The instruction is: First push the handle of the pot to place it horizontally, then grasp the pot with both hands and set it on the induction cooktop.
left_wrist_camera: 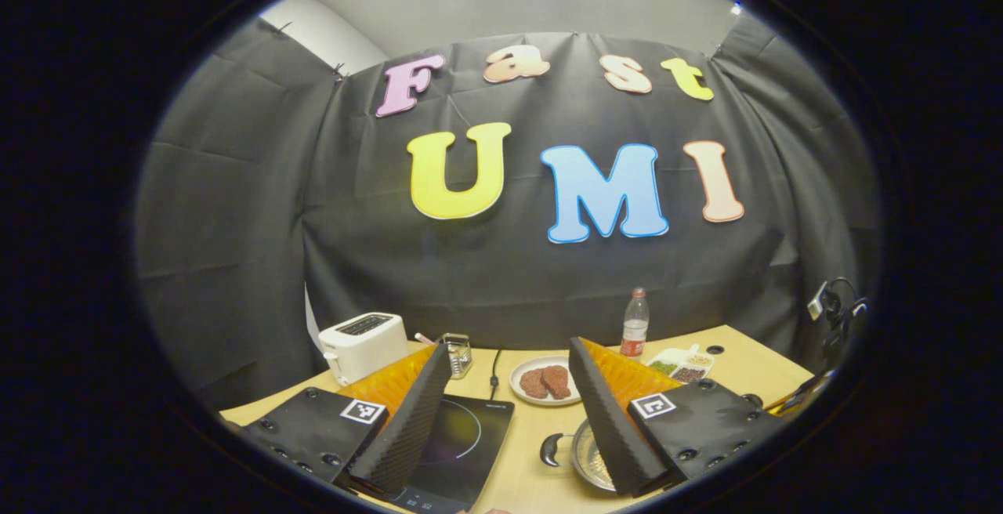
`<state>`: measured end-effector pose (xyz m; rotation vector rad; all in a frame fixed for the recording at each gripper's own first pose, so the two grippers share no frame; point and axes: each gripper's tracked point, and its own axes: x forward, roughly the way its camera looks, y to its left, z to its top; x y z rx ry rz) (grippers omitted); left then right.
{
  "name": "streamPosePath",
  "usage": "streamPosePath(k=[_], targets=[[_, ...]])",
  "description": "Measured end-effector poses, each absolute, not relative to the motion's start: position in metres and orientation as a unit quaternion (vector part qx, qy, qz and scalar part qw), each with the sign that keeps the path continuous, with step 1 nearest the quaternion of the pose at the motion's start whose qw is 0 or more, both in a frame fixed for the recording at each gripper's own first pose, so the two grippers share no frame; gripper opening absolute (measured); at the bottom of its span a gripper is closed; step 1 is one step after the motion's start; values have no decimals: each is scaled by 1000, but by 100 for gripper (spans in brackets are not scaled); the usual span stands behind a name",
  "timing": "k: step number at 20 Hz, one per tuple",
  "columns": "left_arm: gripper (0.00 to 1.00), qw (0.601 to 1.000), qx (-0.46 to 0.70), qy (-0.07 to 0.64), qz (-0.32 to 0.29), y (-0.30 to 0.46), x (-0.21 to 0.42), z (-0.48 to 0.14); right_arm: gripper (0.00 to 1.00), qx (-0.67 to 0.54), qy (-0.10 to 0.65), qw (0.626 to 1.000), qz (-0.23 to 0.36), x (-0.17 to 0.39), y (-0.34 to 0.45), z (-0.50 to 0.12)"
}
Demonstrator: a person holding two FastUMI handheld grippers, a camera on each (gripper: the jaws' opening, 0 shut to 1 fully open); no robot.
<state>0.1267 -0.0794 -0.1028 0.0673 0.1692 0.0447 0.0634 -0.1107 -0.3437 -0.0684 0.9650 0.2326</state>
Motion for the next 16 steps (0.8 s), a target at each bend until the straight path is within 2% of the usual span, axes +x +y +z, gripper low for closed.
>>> streamPosePath(k=[10, 11, 14, 16], targets=[[98, 995, 28, 98, 1, -88, 127, -118, 2, 10, 393, 918, 45, 76, -128, -301], [98, 995, 27, 99, -1, -89, 127, -120, 13, 12, 388, 920, 48, 75, -125, -295], [100, 994, 26, 104, -5, -89, 128, -125, 100, 6, 359, 933, 41, 82, -122, -286], [100, 994, 25, 108, -7, -90, 129, -129, 100, 5, 348, 937, 38, 83, -119, -280]])
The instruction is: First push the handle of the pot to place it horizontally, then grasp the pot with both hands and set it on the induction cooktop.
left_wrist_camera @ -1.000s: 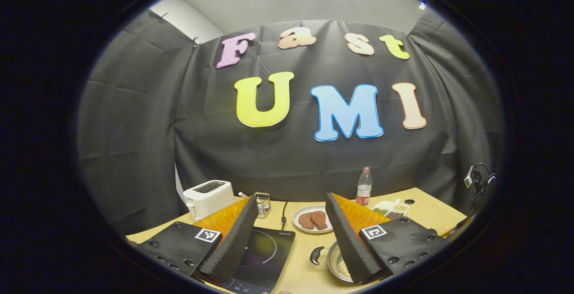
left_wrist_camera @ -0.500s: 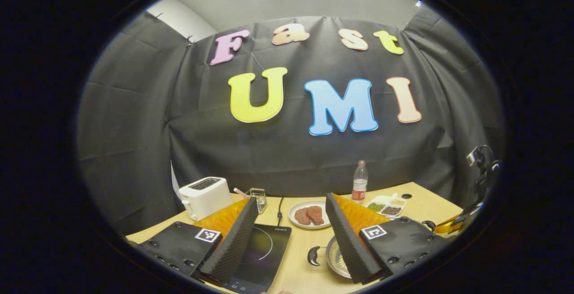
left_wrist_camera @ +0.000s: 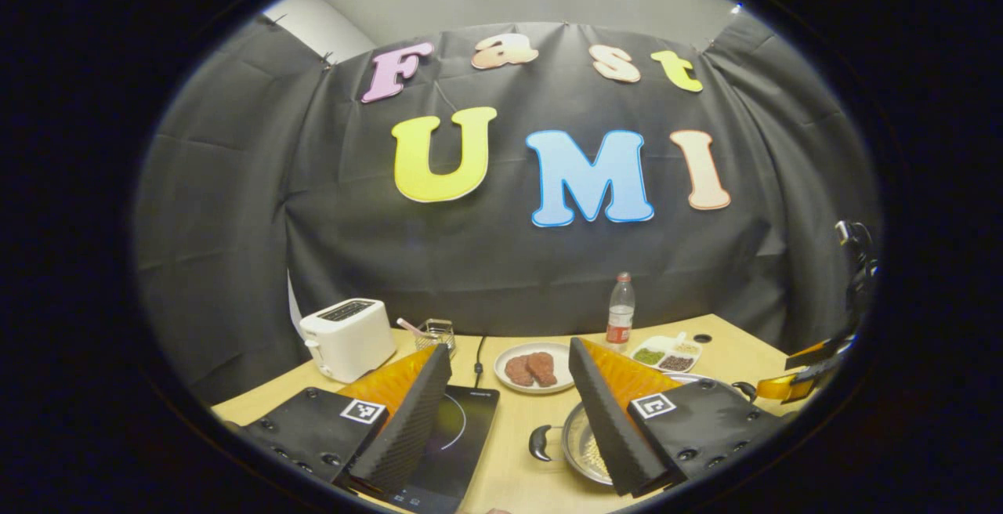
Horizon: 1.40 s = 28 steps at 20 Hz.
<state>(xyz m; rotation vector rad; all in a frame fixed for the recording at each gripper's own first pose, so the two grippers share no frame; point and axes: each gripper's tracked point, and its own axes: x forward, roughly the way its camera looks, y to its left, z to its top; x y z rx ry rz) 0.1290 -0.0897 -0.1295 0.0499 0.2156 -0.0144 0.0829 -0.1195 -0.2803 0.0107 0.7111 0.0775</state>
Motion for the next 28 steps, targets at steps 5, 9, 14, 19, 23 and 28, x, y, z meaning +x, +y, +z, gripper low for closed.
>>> streamPosePath(k=[5, 9, 14, 19, 23, 28], targets=[[96, 992, 12, 126, -14, -90, 135, -147, 100, 7, 344, 938, 35, 86, -115, -280], [98, 988, 24, 148, -26, -93, 139, -172, 100, 7, 346, 938, 29, 90, -118, -284], [98, 980, 21, 193, -44, -103, 144, -217, 100, 17, 350, 936, 20, 97, -118, -290], [98, 971, 20, 229, -59, -110, 151, -251, 100, 5, 362, 932, 26, 99, -120, -300], [99, 963, 10, 262, -67, -116, 155, -278, 100, 8, 370, 929, 24, 102, -120, -310], [99, 953, 8, 295, -75, -122, 157, -304, 100, 7, 381, 924, 24, 107, -121, -322]])
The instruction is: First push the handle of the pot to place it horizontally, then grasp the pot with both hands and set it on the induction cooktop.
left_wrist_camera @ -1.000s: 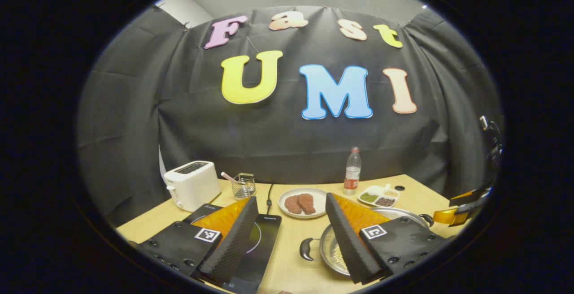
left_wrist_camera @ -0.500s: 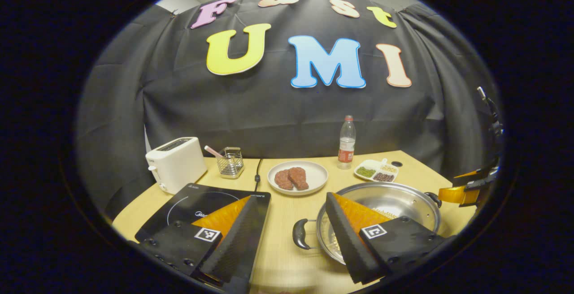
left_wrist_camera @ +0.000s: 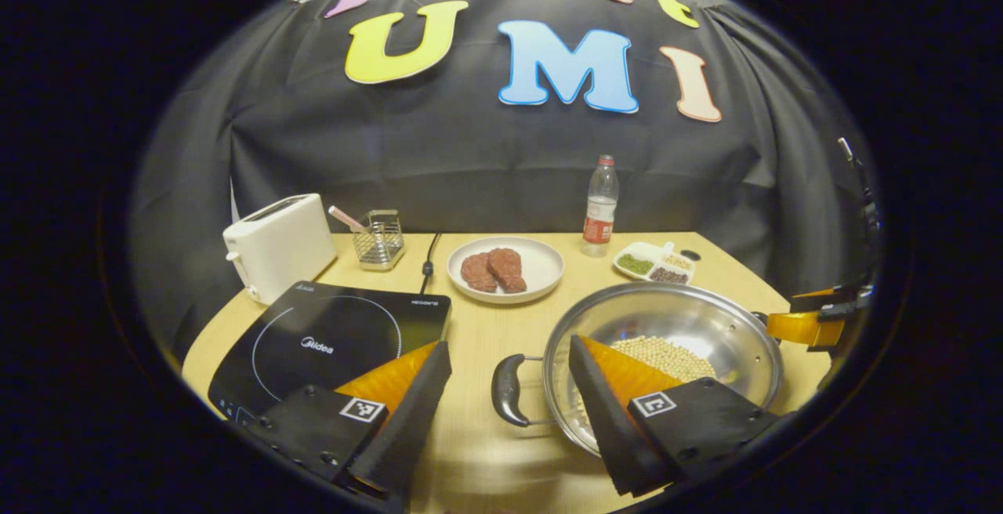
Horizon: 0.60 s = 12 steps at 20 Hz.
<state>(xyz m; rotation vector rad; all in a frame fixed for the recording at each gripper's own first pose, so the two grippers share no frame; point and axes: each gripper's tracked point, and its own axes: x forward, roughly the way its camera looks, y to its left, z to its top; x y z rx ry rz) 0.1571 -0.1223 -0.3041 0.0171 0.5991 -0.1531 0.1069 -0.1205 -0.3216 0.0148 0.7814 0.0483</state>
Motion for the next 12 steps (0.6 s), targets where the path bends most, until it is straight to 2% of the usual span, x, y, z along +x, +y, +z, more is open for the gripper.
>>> streamPosePath(k=[12], targets=[[99, 929, 9, 362, -81, -125, 150, -354, 100, 37, 421, 906, 20, 110, -112, -350]])
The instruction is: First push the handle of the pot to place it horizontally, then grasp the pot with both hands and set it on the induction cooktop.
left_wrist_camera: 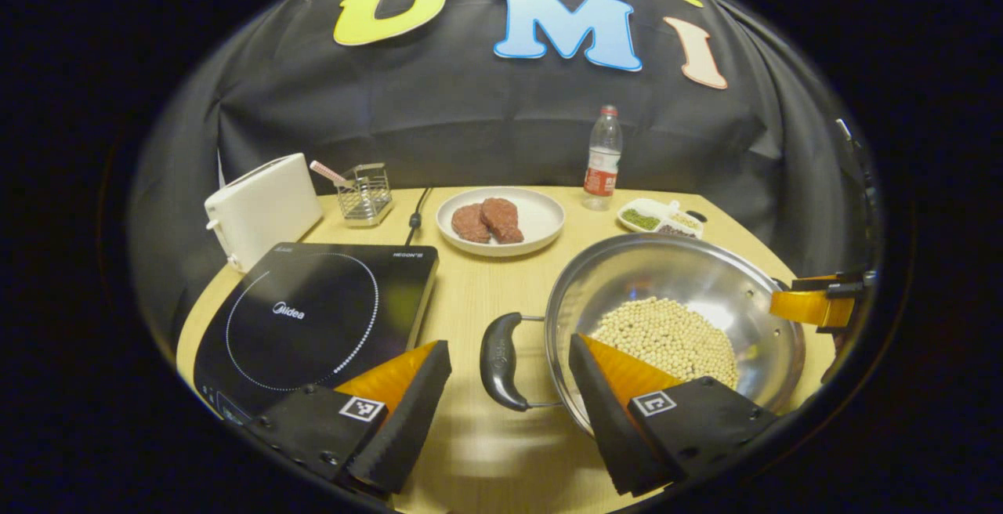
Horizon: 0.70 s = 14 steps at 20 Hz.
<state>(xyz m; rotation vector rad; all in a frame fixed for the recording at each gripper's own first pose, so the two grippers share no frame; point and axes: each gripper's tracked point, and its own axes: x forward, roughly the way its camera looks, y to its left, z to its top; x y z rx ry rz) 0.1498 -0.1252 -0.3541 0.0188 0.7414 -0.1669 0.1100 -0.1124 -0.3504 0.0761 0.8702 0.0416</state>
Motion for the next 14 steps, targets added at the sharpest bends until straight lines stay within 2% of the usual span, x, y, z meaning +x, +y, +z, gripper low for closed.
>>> streamPosePath(k=[4, 5, 6, 7, 8, 9, 10, 11, 12, 14], targets=[[96, 926, 15, 367, -89, -129, 151, -359, 98, 42, 428, 903, 10, 113, -115, -358], [91, 925, 18, 369, -91, -130, 152, -359, 86, 43, 430, 902, 9, 113, -115, -360], [82, 924, 19, 371, -93, -133, 152, -362, 82, 46, 433, 900, 10, 112, -114, -360], [78, 922, 21, 375, -94, -133, 151, -363, 75, 47, 436, 899, 7, 112, -115, -363], [76, 921, 21, 377, -95, -135, 151, -365, 73, 52, 438, 898, 8, 111, -115, -363], [87, 920, 22, 379, -96, -136, 151, -366, 70, 55, 437, 898, 6, 112, -116, -362], [83, 920, 19, 378, -101, -139, 149, -365, 70, 61, 437, 897, 7, 112, -114, -360], [78, 920, 22, 379, -99, -138, 151, -364, 61, 64, 438, 897, 6, 115, -114, -368], [80, 919, 24, 380, -99, -138, 151, -367, 61, 64, 438, 897, 4, 113, -114, -363], [72, 920, 22, 381, -94, -137, 151, -367, 59, 62, 438, 897, 5, 112, -113, -363]])
